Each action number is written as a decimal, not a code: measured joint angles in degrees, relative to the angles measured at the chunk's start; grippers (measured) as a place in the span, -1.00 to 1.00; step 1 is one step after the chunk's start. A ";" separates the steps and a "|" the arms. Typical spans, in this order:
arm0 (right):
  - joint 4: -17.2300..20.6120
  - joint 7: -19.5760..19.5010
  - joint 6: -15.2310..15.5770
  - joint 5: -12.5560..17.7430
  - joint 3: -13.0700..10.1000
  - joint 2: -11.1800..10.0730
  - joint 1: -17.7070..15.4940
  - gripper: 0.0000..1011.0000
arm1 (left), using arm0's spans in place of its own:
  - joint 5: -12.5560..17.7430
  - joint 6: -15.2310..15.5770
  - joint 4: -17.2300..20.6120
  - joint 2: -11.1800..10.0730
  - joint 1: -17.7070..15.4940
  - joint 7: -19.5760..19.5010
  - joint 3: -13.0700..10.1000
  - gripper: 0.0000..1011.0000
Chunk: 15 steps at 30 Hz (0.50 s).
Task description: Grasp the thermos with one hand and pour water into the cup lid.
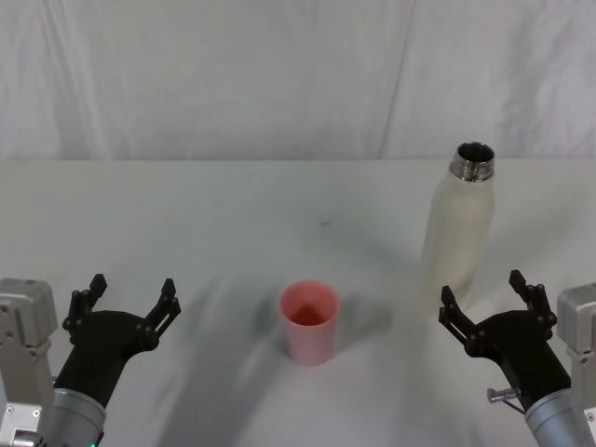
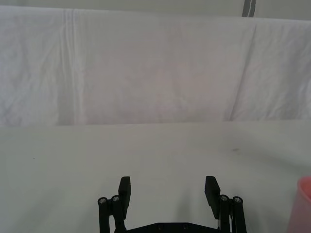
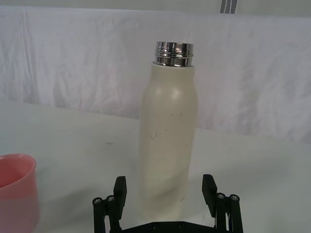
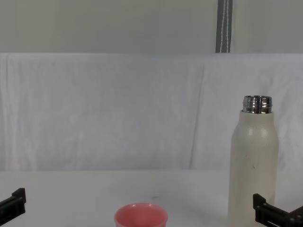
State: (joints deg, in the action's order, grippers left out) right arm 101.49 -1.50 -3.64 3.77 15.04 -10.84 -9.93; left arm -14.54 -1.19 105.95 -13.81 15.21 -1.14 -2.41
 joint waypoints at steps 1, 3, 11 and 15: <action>0.00 0.00 0.00 0.00 0.00 0.00 0.00 0.98 | 0.00 0.00 0.00 0.00 0.00 0.00 0.00 0.98; 0.00 0.00 0.00 0.00 0.00 0.00 0.00 0.98 | 0.00 0.00 0.00 0.00 0.00 0.00 0.00 0.98; 0.00 0.00 0.00 0.00 0.00 0.00 0.00 0.98 | 0.00 0.00 0.00 0.00 0.00 0.00 0.00 0.98; 0.00 0.00 0.00 0.00 0.00 0.00 0.00 0.98 | 0.00 0.00 0.00 0.00 0.00 0.00 0.00 0.98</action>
State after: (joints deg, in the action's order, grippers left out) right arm 101.49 -1.50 -3.65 3.77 15.04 -10.84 -9.93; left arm -14.54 -1.19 105.95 -13.81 15.21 -1.14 -2.42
